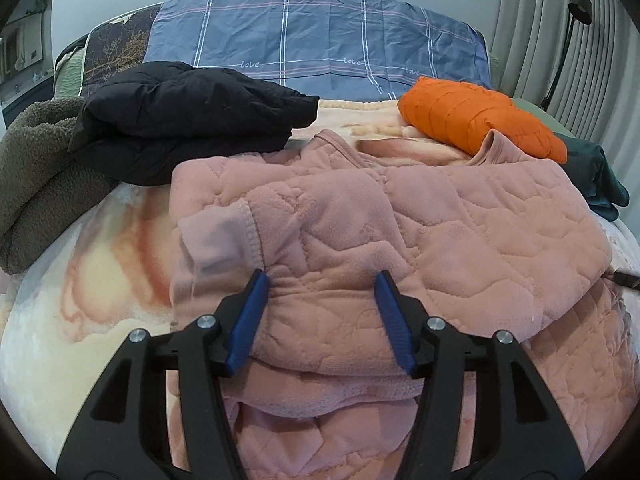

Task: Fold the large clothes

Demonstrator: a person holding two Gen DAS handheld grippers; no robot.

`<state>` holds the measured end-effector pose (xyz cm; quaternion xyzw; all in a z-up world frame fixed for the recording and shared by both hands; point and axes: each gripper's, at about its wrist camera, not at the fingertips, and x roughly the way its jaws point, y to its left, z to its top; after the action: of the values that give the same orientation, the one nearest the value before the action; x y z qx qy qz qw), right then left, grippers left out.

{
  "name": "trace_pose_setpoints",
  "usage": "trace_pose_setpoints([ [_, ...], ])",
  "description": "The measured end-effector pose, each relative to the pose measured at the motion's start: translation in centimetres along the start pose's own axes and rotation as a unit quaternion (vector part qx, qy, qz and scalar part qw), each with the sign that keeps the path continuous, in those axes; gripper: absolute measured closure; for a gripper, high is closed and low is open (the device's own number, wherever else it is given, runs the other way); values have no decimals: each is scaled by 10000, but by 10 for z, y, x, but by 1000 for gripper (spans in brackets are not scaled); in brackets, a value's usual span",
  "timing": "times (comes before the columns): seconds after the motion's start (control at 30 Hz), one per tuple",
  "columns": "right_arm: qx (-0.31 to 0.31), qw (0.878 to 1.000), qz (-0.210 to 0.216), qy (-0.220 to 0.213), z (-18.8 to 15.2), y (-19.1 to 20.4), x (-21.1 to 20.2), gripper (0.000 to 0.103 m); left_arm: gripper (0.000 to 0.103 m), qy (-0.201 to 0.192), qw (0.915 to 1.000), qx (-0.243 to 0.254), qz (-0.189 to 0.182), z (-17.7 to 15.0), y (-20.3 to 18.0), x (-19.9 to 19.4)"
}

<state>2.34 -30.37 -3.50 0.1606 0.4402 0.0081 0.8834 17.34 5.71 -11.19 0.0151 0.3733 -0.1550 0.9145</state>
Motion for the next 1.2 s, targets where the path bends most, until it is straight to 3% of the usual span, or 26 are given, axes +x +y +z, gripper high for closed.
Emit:
trace_pose_setpoints([
  [0.1,-425,9978,254,-443,17,30,-17,85,45,-5,10000,29,34,-1,-1,0],
  [0.23,-905,9912,278,-926,39,62,-5,77,45,-13,10000,2,8,-3,-1,0],
  [0.3,-1167,9900,-120,-780,40,66,25,69,44,-20,10000,-3,4,-3,-1,0],
  [0.37,-1203,9905,-594,-310,32,51,70,69,44,-36,10000,-12,-24,-4,0,0],
  [0.4,-1112,9926,-359,-332,24,38,87,69,44,-49,10000,-15,-70,-4,0,-1],
  [0.47,-894,9949,-100,-455,24,29,83,69,44,-66,9999,-22,-93,-5,1,-1],
  [0.6,-1301,9886,-503,-561,18,47,79,69,43,-104,9995,-155,-267,-4,7,-3],
  [0.73,-1248,9896,-462,-538,20,47,78,68,43,-229,9980,-463,-360,1,21,-21],
  [0.83,-1208,9900,-452,-566,26,51,63,66,56,-323,9955,-726,-512,7,36,-39],
  [0.9,-1257,9892,-419,-632,36,56,53,66,72,-285,9944,-734,-709,12,38,-42],
  [0.93,-1255,9889,-350,-709,41,60,48,66,73,-262,9949,-655,-719,14,35,-41],
  [1.03,-1218,9886,-259,-846,59,69,44,64,71,-56,9987,-295,-424,19,18,-21],
  [1.1,-1148,9901,-595,-553,62,66,66,59,69,196,9997,-54,-124,14,9,9],
  [1.17,-1119,9911,-689,-204,52,53,100,57,68,56,9998,184,-12,6,5,20],
  [1.2,-1237,9890,-713,-385,43,49,108,56,68,37,9998,178,-16,6,4,19],
])
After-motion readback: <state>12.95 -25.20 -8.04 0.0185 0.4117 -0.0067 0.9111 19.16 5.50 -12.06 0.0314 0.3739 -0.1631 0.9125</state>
